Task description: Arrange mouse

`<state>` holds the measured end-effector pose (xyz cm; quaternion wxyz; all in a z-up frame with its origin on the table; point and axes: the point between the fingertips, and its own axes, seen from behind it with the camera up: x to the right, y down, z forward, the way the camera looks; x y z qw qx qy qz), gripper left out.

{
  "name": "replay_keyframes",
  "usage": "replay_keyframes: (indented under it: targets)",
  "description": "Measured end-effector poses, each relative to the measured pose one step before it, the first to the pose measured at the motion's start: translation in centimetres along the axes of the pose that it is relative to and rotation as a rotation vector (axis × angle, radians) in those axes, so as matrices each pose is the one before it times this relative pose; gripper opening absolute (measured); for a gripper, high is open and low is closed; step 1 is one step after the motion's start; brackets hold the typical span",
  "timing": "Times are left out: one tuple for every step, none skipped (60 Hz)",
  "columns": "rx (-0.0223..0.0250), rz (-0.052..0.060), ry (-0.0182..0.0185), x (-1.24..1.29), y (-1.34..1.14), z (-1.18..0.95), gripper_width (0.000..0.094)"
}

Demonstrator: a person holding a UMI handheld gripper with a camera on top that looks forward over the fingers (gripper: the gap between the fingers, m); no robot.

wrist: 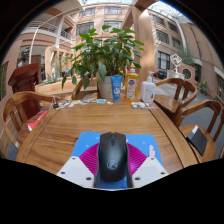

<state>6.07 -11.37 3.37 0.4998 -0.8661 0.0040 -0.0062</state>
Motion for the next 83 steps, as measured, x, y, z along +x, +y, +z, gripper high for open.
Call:
replay_keyframes:
  targets:
    - [-0.01355,0.0002,0.00627,0.335,0.638,0.237,0.037]
    - [-0.01631,-0.0042,0.00685,0.304,0.738,0.23,0.0369]
    - [-0.01637,-0.005,0.00657,0.278,0.706,0.212,0.0378]
    - [-0.01342,-0.0022,0.00498,0.205,0.606,0.209,0.0392]
    - [-0.00996,0.0009,0.00271,0.112,0.453,0.201,0.0406]
    - [-0.00814,0.0019,-0.00067,0.204,0.506,0.263,0.042]
    - [-0.00518,0.0024,-0.00537,0.098,0.489,0.141,0.0429]
    - [-0.00045,0.0055,-0.01021,0.015,0.448,0.053,0.0455]
    - [0.01641,0.0102,-0.00745,-0.039,-0.441,-0.051,0.0458]
    - [-0.00405,0.0086,-0.00645,0.01,0.051,-0.124,0.0481]
    - [0.00256,0.0114,-0.00381,0.011,-0.131,-0.113,0.0501]
    - [-0.01313,0.0082,0.00513,-0.321,-0.648,-0.248,0.0517]
    - [0.00516,0.0079,0.00227,0.255,0.1,-0.169,0.0541]
    - [0.0,0.003,0.00472,0.221,0.024,-0.173,0.0574]
    - [-0.00036,-0.0019,0.00347,0.125,-0.005,-0.204,0.063]
    - [0.0003,-0.005,0.00291,0.114,-0.046,-0.26,0.0699]
    - [0.00225,-0.0072,0.00241,0.057,-0.101,-0.274,0.0775]
    - [0.00359,-0.0089,-0.00012,0.025,-0.139,-0.322,0.0845]
    - [0.0014,-0.0064,0.00426,-0.264,-0.456,-0.564,0.0868]
    - [0.00602,-0.0094,0.00355,0.06,-0.161,-0.325,0.085]
    - [0.00689,-0.0047,0.00304,0.073,-0.223,-0.407,0.0837]
    - [0.00528,-0.0048,0.00283,0.057,-0.192,-0.461,0.0839]
    - [0.00544,-0.0055,0.00267,0.067,-0.187,-0.494,0.0848]
    - [0.00573,-0.0064,0.00212,0.014,-0.135,-0.539,0.0855]
    - [0.00324,-0.0091,-0.00104,0.36,-0.29,-0.64,0.0861]
    - [0.00472,-0.0066,0.00209,-0.277,0.095,-0.598,0.0863]
    - [0.00208,-0.0069,0.00041,0.12,-0.163,-0.506,0.0865]
    - [0.00286,-0.0041,0.00222,-0.083,-0.138,-0.54,0.0865]
    - [0.0047,-0.0019,0.0043,-0.119,0.005,-0.647,0.0864]
    - [0.00447,-0.0024,0.00079,0.116,-0.27,-0.548,0.0861]
    - [0.0037,-0.0021,0.0022,0.07,-0.118,-0.668,0.0858]
    - [0.00246,-0.0015,0.00111,-0.024,-0.101,-0.577,0.0858]
    - [0.00105,-0.0008,0.00068,-0.019,-0.061,-0.575,0.0858]
    - [0.00011,-0.0005,0.00086,-0.035,-0.033,-0.578,0.0855]
    - [-0.00038,-0.0006,0.00043,-0.02,0.002,-0.582,0.0855]
    - [0.00089,-0.0001,0.00127,-0.057,0.068,-0.74,0.0856]
    - [0.00076,0.0001,0.00112,0.0,-0.047,-0.638,0.0857]
    - [0.0028,0.0008,0.00188,0.044,-0.096,-0.637,0.0858]
    - [0.00425,0.001,0.00236,0.05,-0.098,-0.625,0.0857]
    - [0.00421,0.001,0.00338,0.074,-0.097,-0.642,0.0856]
    - [0.00292,0.0004,0.00385,0.079,-0.054,-0.585,0.0858]
    - [0.00139,-0.0002,0.00443,0.082,-0.01,-0.565,0.0857]
    - [0.00138,-0.0008,0.00429,-0.06,0.115,-0.647,0.0857]
    - [0.0008,-0.0005,0.00456,0.088,0.024,-0.57,0.0857]
    - [0.00184,-0.0006,0.00394,0.049,-0.004,-0.579,0.0857]
    - [0.00278,0.0001,0.00342,0.038,-0.011,-0.571,0.0857]
    - [0.0025,-0.0001,0.00266,0.019,0.005,-0.527,0.0856]
    - [0.00176,0.0001,0.00138,0.022,0.013,-0.531,0.0856]
    - [0.00223,0.0008,0.00141,0.001,0.037,-0.515,0.0856]
    - [0.00193,0.0015,0.00164,0.015,0.017,-0.463,0.0856]
    - [0.00124,0.002,0.00105,0.081,-0.038,-0.221,0.0858]
    - [0.00089,0.0025,0.00015,0.047,0.016,-0.501,0.0855]
    - [0.00158,0.0024,0.00051,0.012,0.027,-0.479,0.0855]
    - [0.00163,0.002,0.00096,0.018,0.036,-0.43,0.0855]
    - [0.00159,0.0013,0.00067,0.037,0.042,-0.403,0.0854]
    - [0.00162,0.0007,0.00055,0.019,0.034,-0.395,0.0854]
    - [0.00188,-0.0007,-0.00075,-0.028,0.024,-0.348,0.0854]
    - [0.00227,-0.0018,-0.00035,-0.002,0.003,-0.307,0.0854]
    - [0.00204,-0.0025,0.00074,0.007,0.031,-0.298,0.0855]
    - [0.00124,-0.0027,0.00206,0.054,0.036,-0.303,0.0855]
    - [0.00085,-0.0028,0.00205,0.033,0.03,-0.254,0.0854]
    - [0.00087,-0.0023,0.00281,-0.27,-0.089,0.016,0.0856]
    - [0.002,-0.0028,0.00038,-0.031,-0.036,-0.213,0.0856]
    - [0.0027,-0.0021,0.00023,-0.004,-0.022,-0.202,0.0853]
    - [0.00199,-0.0009,0.00029,0.013,-0.016,-0.198,0.0854]
    - [0.00112,0.0004,-0.00032,0.005,-0.007,-0.158,0.0855]
    - [0.00035,0.0021,-0.00163,-0.015,0.017,-0.181,0.0855]
    - [0.0005,0.003,-0.00227,-0.012,0.015,-0.15,0.0855]
    - [0.00124,0.0017,-0.00093,0.016,0.052,-0.212,0.0855]
    - [0.00126,0.0008,-0.00023,0.07,0.014,-0.128,0.0855]
    - [0.00113,-0.0011,0.00035,0.071,0.014,-0.172,0.0855]
    - [0.00031,-0.0014,0.00062,0.062,0.022,-0.156,0.0856]
    - [-0.00069,-0.0001,-0.00029,0.037,0.026,-0.125,0.0855]
    - [-0.00089,0.0015,-0.00141,0.016,0.007,-0.13,0.0856]
    - [0.00056,0.0003,-0.00125,0.01,-0.012,-0.09,0.0857]
    - [0.00224,-0.0014,-0.00037,-0.001,-0.042,-0.061,0.0855]
    - [0.00182,-0.0013,0.00038,0.038,-0.037,-0.089,0.0854]
    - [-0.00002,-0.0019,0.00153,0.082,0.018,-0.064,0.0857]
    - [-0.00106,-0.0025,0.00162,0.056,0.047,-0.078,0.0856]
    - [-0.00113,-0.0017,0.00124,0.041,0.037,-0.044,0.0856]
    - [-0.00114,-0.0013,0.00031,0.013,0.04,-0.045,0.0856]
    - [-0.00075,-0.0015,-0.00037,0.017,0.045,-0.04,0.0856]
    - [-0.0007,-0.0013,-0.00104,-0.008,0.051,-0.027,0.0855]
